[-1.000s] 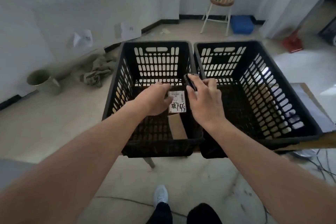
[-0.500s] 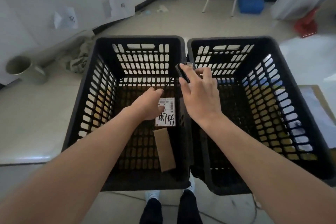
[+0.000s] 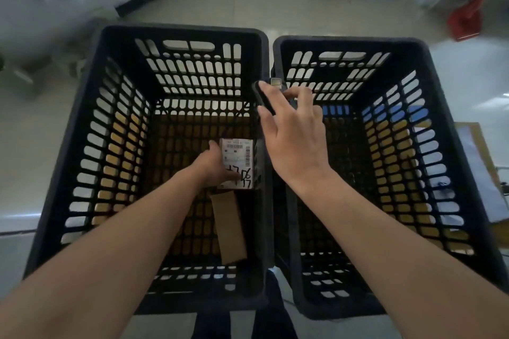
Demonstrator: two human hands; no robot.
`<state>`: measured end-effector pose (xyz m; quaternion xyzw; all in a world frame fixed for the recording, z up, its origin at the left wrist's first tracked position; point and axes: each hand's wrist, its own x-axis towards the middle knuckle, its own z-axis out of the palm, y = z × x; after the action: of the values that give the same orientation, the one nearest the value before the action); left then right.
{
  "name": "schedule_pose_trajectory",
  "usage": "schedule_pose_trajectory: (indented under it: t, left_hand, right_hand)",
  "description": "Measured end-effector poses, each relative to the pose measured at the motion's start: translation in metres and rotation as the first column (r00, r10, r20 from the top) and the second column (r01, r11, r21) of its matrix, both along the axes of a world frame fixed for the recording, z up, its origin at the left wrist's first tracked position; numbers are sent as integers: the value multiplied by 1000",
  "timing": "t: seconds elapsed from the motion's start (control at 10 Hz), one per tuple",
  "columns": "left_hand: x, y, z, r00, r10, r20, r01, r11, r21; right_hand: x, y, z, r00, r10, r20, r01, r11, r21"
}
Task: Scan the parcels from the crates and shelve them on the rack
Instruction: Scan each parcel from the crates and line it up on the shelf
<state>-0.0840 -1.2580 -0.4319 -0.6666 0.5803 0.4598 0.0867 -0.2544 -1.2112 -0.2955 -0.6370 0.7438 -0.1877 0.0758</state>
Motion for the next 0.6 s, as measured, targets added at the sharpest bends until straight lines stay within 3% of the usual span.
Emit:
schedule_pose_trajectory:
  t: [0.1, 0.3, 0.5, 0.6]
  left_hand:
    - [4, 0, -13, 985, 89, -146, -79, 994, 73]
    - [10, 10, -16, 873, 308, -377, -250, 948, 195]
    - [33, 2, -32, 815, 423, -396, -416, 903, 108]
    - [30, 4, 14, 719, 479, -504, -488, 864, 124]
  right_hand:
    - [2, 0, 1, 1000, 3, -7, -3, 1000, -2]
    - [4, 5, 1, 1000, -1, -15, 1, 1000, 1]
    - [9, 9, 5, 1000, 7, 22, -7, 1000, 8]
    - [13, 13, 13, 998, 10, 55, -10, 1000, -1]
